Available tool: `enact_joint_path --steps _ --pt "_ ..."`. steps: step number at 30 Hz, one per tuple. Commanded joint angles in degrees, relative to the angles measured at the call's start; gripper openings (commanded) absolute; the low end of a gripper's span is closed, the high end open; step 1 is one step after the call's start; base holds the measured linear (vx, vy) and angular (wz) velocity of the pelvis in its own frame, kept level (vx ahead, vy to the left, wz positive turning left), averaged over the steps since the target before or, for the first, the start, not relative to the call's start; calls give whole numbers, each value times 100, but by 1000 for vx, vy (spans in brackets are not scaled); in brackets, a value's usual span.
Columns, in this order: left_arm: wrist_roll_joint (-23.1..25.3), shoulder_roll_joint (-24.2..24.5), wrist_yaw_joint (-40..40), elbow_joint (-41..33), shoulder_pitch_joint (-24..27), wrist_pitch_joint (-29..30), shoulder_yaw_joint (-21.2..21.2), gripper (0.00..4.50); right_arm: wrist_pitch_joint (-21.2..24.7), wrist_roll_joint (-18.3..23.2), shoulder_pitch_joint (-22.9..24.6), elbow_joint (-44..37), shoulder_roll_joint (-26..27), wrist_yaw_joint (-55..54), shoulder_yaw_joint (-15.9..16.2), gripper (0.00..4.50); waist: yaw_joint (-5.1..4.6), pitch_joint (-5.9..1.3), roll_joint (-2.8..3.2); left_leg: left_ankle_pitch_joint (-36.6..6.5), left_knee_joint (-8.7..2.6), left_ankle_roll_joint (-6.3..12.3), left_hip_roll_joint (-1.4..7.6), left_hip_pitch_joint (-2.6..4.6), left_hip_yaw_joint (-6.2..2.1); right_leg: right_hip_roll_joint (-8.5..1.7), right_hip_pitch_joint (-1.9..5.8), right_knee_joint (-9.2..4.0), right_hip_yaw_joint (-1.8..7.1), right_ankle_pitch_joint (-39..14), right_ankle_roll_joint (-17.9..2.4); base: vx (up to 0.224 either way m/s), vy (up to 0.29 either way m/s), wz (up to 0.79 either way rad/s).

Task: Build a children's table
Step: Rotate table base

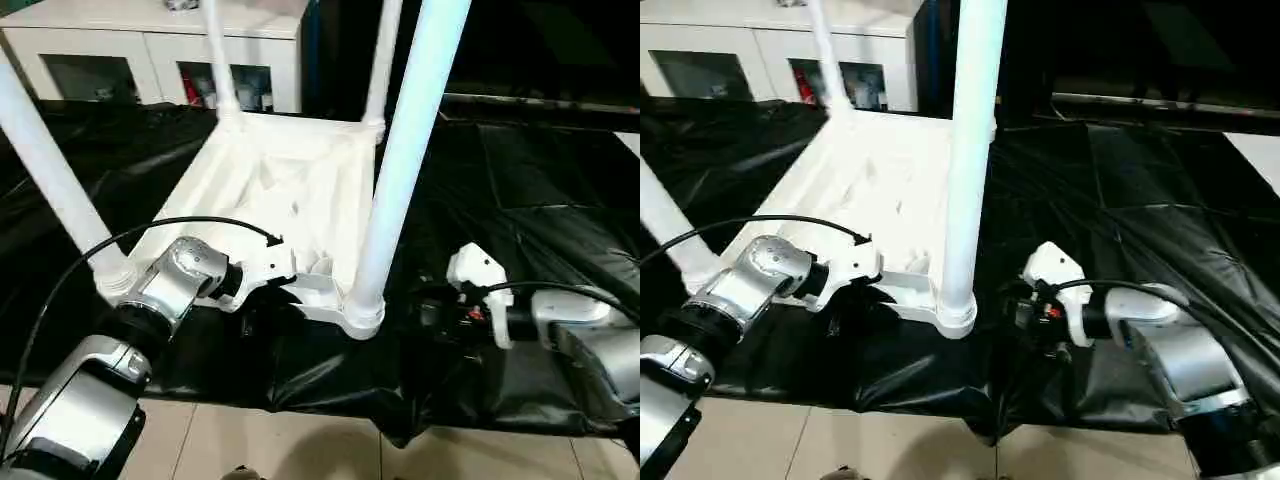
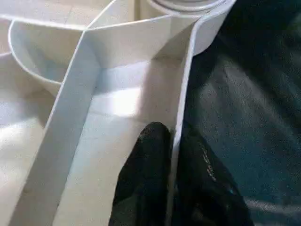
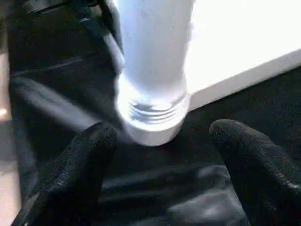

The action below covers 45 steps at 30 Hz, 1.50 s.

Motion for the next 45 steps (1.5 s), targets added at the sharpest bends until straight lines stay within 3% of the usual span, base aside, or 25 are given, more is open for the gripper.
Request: enact_joint_path --steps 1,5,6,8,12,13,14,16,17,21,22,25,27,30,45 --pt "-270 118 326 -204 185 135 355 18 -115 -108 -87 184 124 -346 -116 382 77 -398 -50 -1283 -394 128 67 -65 -37 -379 349 -543 212 -2635 -512 0 0 0" --pt "-189 287 752 -700 620 322 524 4 -102 -95 -158 383 456 -834 -294 382 -25 -415 -22 -1123 -391 165 70 -70 -15 -326 342 -475 241 -2000 -749 0 0 0" --pt "-202 399 835 -1084 892 462 612 4 -166 -98 -148 436 560 -944 -329 382 -48 -424 -44 -1104 -388 156 78 -78 -21 -341 366 -426 246 -1902 -801 0 0 0" --pt "-222 477 899 -1354 1072 639 695 1 -173 -116 -117 444 591 -967 -309 382 -96 -417 -29 -1101 -385 166 72 -74 -8 -330 362 -427 258 -1836 -836 0 0 0" --pt "-211 791 961 -2333 1730 1046 985 1 -225 -183 -16 499 700 -1090 -264 382 -209 -367 -24 -1312 -396 224 54 -52 10 -296 313 -497 261 -2277 -786 0 0 0" --pt "-210 869 970 -2517 1881 935 1022 1 -258 -194 -6 534 738 -1142 -247 382 -215 -362 -55 -1343 -392 245 43 -48 18 -288 303 -518 256 -2384 -751 0 0 0" --pt "-239 909 954 -2612 1981 823 1047 1 -293 -212 -6 572 775 -1182 -223 382 -227 -351 -56 -1409 -406 236 56 -63 -2 -317 306 -529 256 -2583 -693 0 0 0" --pt "-262 963 945 -2723 2105 614 1070 1 -342 -242 -14 640 839 -1254 -197 382 -239 -339 -35 -1515 -407 238 49 -28 1 -298 268 -566 253 -2821 -591 0 0 0" --pt "-263 1016 939 -2707 2161 360 1080 1 -425 -280 -59 778 967 -1385 -193 382 -228 -348 -81 -1500 -396 258 45 -25 7 -306 255 -571 261 -2851 -547 0 0 0" --pt "-204 1044 970 -2643 2095 217 1099 1 -506 -306 -129 934 1106 -1512 -171 382 -200 -357 -71 -1420 -417 237 61 -16 8 -300 253 -530 278 -2604 -604 0 0 0" --pt "-240 1014 967 -2664 2071 295 1137 30 -520 -314 -136 949 1132 -1524 -161 382 -197 -357 -79 -1399 -421 233 64 -28 4 -298 264 -513 275 -2557 -610 0 0 0" --pt "-455 867 850 -2732 1937 628 1203 59 -543 -342 -156 970 1218 -1531 -129 382 -180 -358 -73 -1352 -413 210 57 -29 16 -312 267 -511 289 -2562 -604 0 0 0" --pt "-398 814 942 -2662 1851 591 1172 71 -554 -350 -167 971 1258 -1539 -109 382 -136 -374 -44 -1267 -401 208 62 -9 25 -312 257 -506 296 -2390 -670 0 0 0" --pt "-375 699 1111 -2579 1764 547 1142 71 -593 -349 -181 980 1312 -1544 -83 382 -113 -377 -62 -1297 -416 175 78 -15 19 -300 276 -459 294 -2033 -782 0 0 0" --pt "-66 530 1209 -2052 1512 678 855 71 -691 -369 -271 1084 1351 -1490 -24 382 -14 -353 -106 -1538 -424 117 58 12 7 -319 249 -561 271 -2830 -418 0 0 0"
